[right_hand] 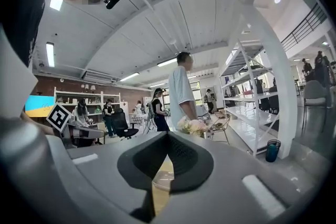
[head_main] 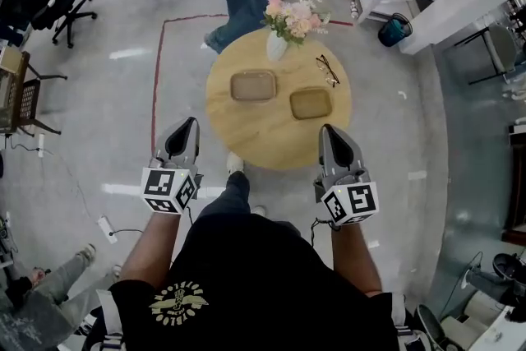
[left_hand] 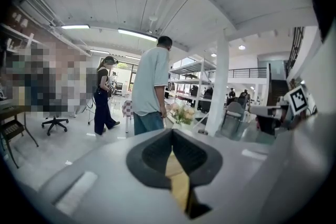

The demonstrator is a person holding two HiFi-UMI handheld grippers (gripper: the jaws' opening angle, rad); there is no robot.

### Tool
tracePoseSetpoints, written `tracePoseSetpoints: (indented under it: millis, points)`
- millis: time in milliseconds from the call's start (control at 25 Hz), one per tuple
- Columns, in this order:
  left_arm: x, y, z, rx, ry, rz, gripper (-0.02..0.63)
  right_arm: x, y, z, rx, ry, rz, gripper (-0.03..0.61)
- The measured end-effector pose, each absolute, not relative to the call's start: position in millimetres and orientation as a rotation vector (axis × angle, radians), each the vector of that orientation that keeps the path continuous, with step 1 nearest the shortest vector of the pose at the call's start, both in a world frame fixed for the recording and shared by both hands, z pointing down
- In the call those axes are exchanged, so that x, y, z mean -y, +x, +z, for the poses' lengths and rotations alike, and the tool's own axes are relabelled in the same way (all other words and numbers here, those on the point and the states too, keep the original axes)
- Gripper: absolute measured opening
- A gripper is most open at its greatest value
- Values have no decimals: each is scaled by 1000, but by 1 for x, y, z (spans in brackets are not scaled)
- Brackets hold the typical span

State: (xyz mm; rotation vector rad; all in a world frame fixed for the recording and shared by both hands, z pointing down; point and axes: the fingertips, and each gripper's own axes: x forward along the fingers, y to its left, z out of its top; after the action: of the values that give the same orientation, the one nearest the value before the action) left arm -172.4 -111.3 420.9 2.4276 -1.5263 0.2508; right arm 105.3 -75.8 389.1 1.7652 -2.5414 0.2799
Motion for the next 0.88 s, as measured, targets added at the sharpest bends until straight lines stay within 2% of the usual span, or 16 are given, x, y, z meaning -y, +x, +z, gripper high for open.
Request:
tracePoseSetpoints:
  millis: [480,880]
  points:
    - [175,-172,461,1445,2398,325,2,144,87,426,2509,1733,381,1]
    - [166,-145,449,1422,2444,318,2,119,112,423,2494,1777,369,0]
